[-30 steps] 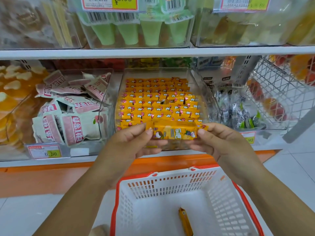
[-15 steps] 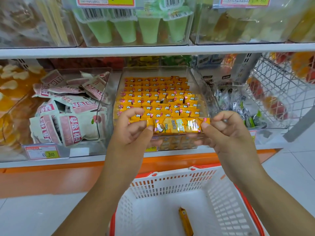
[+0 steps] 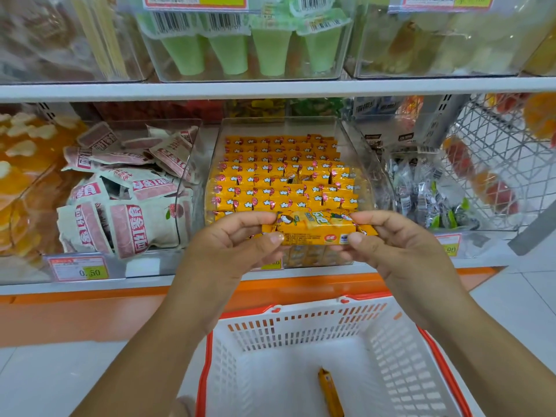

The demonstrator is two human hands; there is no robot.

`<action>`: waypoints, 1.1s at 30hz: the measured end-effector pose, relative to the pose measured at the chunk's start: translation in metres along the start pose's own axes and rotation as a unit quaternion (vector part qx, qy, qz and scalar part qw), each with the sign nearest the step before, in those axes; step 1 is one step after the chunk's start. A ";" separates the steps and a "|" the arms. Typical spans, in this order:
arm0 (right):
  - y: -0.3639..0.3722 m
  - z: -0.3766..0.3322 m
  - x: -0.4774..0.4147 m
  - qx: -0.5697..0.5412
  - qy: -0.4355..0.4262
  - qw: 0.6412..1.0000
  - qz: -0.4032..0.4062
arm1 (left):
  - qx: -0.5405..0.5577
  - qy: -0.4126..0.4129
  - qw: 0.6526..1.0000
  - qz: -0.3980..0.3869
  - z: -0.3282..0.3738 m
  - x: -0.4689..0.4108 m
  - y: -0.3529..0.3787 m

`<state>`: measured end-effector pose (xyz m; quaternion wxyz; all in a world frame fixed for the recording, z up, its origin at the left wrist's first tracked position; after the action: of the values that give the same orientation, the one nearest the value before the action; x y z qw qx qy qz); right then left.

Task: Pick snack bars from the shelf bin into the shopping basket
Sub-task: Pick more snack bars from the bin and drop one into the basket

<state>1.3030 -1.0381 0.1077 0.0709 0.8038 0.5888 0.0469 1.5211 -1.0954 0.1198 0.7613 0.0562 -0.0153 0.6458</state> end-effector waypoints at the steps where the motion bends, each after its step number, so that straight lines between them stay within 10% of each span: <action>1: 0.001 -0.001 -0.001 -0.022 0.006 1.000 0.002 | 0.011 -0.001 1.000 0.004 0.000 0.000 0.000; 33: 0.008 -0.001 0.002 -0.073 0.034 0.997 0.012 | -0.029 0.031 0.998 0.049 0.000 0.000 0.007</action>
<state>1.3112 -1.0390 0.1097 0.1091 0.8012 0.5764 0.1179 1.5145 -1.0947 0.1206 0.7298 0.0137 -0.0129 0.6834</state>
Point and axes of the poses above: each hand's wrist, its own x-axis away from the middle knuckle, its own y-axis out of the palm, z = x × y, the point moved 1 cm from there along -x, towards the middle knuckle, and after that the axes turned 8 degrees about z, right-handed, at the moved point
